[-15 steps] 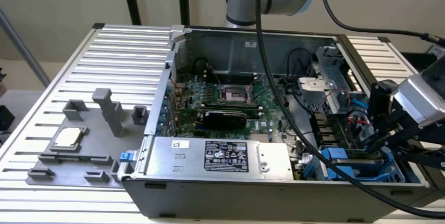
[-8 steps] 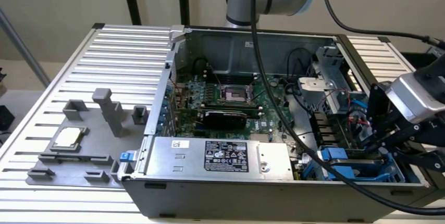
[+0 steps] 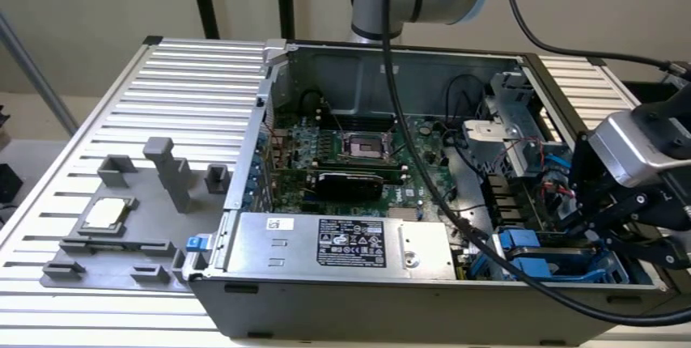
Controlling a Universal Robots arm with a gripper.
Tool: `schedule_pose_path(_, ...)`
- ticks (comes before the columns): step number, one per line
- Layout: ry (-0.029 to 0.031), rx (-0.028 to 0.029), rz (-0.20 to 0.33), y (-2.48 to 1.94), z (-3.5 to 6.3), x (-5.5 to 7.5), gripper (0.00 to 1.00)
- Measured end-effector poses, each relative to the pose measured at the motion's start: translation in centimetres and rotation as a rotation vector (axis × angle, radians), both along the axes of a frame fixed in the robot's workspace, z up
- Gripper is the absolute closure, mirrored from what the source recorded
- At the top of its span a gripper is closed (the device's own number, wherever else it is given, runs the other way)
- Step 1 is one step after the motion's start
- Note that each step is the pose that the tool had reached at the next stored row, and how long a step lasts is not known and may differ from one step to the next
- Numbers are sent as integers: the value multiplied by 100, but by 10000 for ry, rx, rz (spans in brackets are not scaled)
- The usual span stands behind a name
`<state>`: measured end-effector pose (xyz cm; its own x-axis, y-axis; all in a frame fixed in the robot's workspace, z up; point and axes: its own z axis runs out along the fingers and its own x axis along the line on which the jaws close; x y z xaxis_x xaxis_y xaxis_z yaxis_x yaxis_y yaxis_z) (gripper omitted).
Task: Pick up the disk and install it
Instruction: 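Insert the first disk wire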
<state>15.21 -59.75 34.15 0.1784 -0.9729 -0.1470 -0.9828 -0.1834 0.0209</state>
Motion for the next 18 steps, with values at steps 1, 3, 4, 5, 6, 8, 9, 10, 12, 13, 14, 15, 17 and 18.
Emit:
schedule_pose_path(1,0,-4,-101,0,-4,-1,84)
schedule_pose_path(3,0,-15,-302,0,-11,-4,84)
schedule_pose_path(4,1,-20,-398,0,-14,-6,84)
schedule_pose_path(5,2,-23,-483,0,-16,-9,84)
schedule_pose_path(6,3,-25,-560,-1,-18,-12,84)
schedule_pose_path(8,9,-25,-683,-1,-19,-22,84)
schedule_pose_path(9,10,-25,-733,0,-19,-28,84)
schedule_pose_path(10,10,-25,-781,0,-19,-34,84)
schedule_pose_path(12,10,-25,-884,-1,-19,-43,84)
schedule_pose_path(13,10,-26,-948,0,-18,-45,84)
schedule_pose_path(14,10,-26,-1017,0,-18,-46,84)
schedule_pose_path(15,10,-26,-1089,0,-18,-47,84)
schedule_pose_path(17,10,-25,-1240,0,-18,-49,84)
schedule_pose_path(18,10,-25,-1315,0,-18,-50,84)
